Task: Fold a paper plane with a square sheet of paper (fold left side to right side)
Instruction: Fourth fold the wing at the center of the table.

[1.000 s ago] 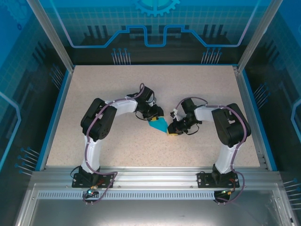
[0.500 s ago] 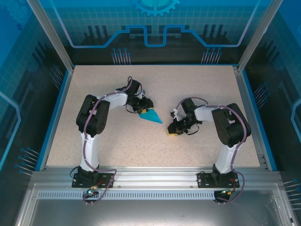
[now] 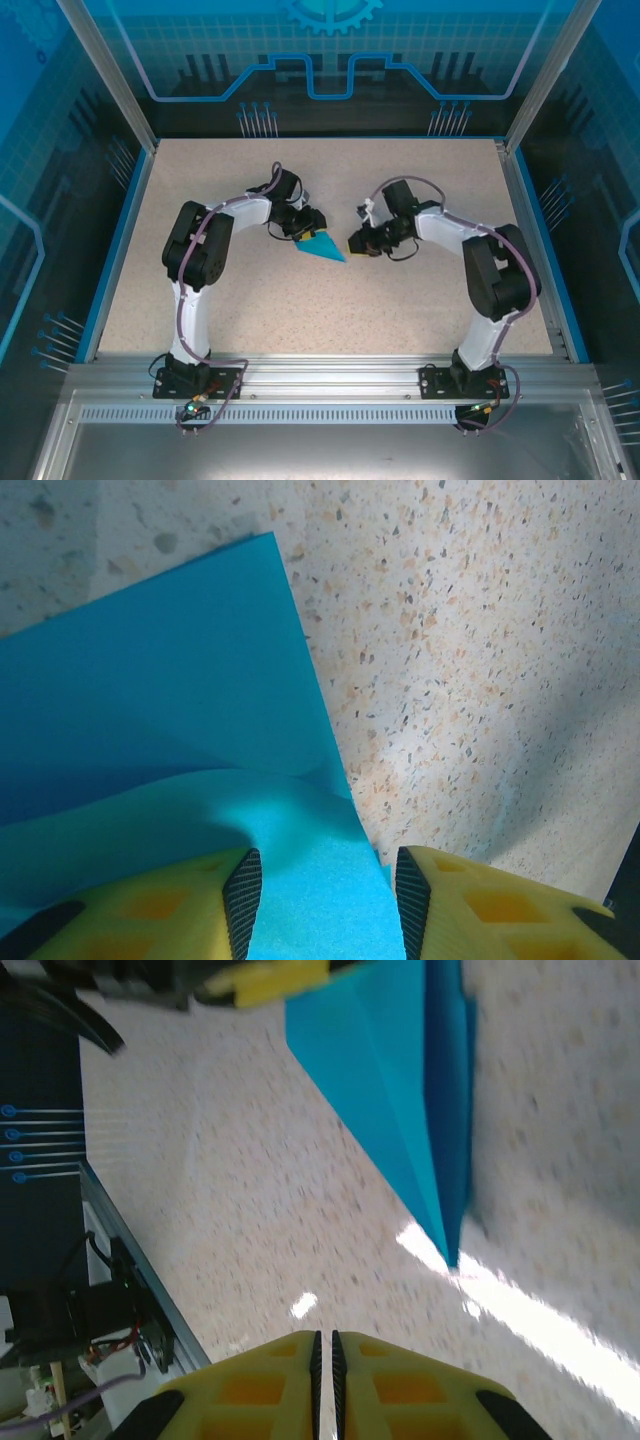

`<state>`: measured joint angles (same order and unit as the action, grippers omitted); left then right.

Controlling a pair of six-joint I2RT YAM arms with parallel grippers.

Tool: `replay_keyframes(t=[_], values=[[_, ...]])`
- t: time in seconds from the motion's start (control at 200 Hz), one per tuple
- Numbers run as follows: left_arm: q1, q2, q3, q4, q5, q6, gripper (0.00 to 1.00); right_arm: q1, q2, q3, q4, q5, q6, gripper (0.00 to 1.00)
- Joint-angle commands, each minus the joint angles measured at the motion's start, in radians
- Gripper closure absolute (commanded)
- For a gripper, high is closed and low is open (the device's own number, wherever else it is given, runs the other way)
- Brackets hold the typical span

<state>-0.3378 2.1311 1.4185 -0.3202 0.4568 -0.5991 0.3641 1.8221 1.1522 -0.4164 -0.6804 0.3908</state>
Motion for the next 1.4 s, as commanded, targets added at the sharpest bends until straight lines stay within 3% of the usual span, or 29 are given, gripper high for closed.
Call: replay_keyframes(t=[0.0, 0.28, 0.595, 0.795, 1.396], values=[[-0.026, 0.052, -0.019, -0.036, -0.055, 0.018, 0.54, 0.044, 0.11, 0.077, 0.009, 0.029, 0.047, 0.86], [-0.039, 0.038, -0.039, -0.027, -0.056, 0.012, 0.54, 0.096, 0.256, 0.185, -0.025, 0.077, 0.045, 0.86], [-0.052, -0.01, -0.081, -0.013, -0.063, 0.008, 0.54, 0.077, 0.193, 0.137, 0.033, 0.006, 0.054, 0.86], [-0.051, -0.059, -0.117, -0.007, -0.075, 0.005, 0.54, 0.05, 0.128, 0.128, 0.004, 0.025, 0.035, 0.84], [-0.058, -0.096, -0.129, -0.01, -0.091, 0.001, 0.5, 0.062, 0.265, 0.152, -0.045, 0.086, 0.017, 0.84]])
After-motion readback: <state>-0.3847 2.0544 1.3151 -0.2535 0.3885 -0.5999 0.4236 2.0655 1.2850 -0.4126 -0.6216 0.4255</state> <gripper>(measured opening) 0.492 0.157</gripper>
